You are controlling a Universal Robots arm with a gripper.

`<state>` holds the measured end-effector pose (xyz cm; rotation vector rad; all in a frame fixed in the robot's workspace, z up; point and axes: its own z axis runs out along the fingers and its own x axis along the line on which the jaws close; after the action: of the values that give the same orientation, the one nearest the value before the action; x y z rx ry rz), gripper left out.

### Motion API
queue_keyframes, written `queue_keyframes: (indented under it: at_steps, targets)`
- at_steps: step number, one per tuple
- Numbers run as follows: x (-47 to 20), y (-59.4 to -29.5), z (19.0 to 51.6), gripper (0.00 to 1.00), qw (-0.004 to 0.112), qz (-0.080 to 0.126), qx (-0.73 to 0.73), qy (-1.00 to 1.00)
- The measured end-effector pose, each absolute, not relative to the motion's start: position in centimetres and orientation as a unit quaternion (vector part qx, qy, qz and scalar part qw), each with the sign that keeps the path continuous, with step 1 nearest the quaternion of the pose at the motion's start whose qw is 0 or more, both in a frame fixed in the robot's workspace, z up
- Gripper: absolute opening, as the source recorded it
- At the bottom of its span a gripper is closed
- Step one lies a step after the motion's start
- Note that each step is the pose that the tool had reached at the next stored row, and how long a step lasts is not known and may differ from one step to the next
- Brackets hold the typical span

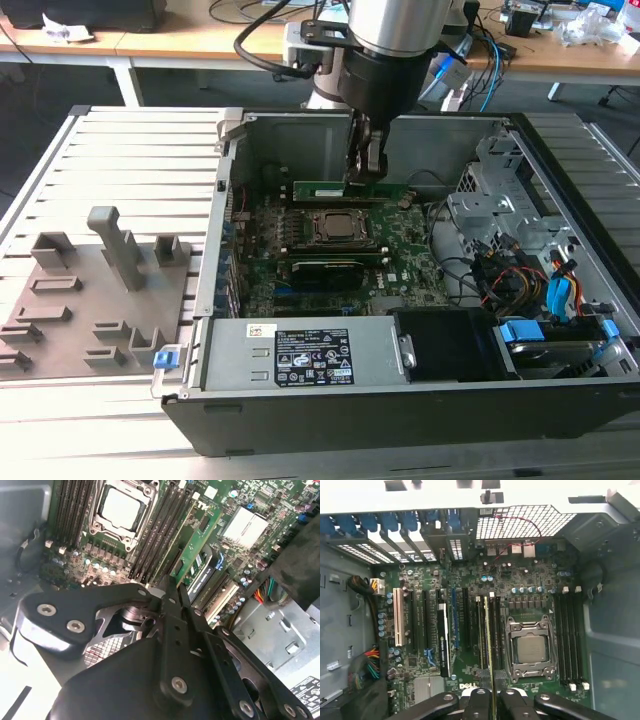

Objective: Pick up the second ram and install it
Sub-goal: 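Pick up the second ram and move it above second insertion slot, then insert the second ram into the second slot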

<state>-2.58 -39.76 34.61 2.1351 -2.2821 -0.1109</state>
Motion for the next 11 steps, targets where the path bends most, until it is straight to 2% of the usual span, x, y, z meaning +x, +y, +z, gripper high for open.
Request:
queue_keyframes:
  at_steps: [11]
  targets:
    - [-2.57,-39.73,34.57,0.14,0.007,-0.035,0.683,-0.73]
